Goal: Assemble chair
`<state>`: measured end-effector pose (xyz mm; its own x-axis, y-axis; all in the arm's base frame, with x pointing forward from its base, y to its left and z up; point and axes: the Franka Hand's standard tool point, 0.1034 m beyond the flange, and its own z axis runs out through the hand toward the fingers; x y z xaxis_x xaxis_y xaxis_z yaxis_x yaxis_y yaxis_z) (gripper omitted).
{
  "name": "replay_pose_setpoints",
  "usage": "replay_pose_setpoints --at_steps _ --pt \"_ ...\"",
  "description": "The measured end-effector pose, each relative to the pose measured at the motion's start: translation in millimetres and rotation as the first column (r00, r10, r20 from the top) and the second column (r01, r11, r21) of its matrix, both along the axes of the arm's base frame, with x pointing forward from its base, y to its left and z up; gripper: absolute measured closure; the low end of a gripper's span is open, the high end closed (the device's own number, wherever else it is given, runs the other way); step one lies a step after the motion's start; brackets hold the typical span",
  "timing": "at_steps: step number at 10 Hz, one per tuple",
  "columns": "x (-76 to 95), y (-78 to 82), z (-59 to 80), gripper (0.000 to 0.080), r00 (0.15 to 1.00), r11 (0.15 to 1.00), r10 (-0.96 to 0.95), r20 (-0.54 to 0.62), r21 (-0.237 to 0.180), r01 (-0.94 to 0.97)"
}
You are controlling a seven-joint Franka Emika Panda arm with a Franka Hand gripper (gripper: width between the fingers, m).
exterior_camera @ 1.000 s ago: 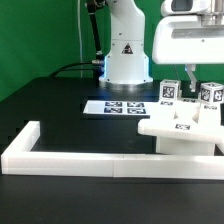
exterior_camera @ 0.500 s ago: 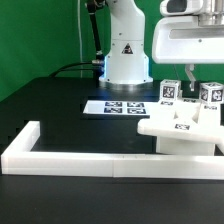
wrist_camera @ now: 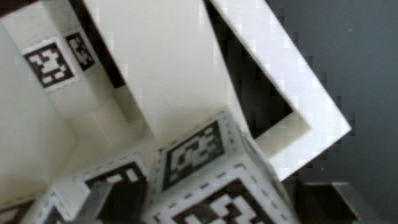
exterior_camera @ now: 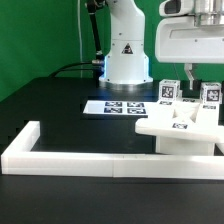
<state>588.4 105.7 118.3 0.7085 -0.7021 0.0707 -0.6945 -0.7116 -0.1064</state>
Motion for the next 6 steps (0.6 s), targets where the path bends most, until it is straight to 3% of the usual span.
replay_pose_setpoints --at_steps 6 --pt "0.9 -3.7 0.8 0.0406 0.951 0.950 -0.308 -0.012 0.036 0.309"
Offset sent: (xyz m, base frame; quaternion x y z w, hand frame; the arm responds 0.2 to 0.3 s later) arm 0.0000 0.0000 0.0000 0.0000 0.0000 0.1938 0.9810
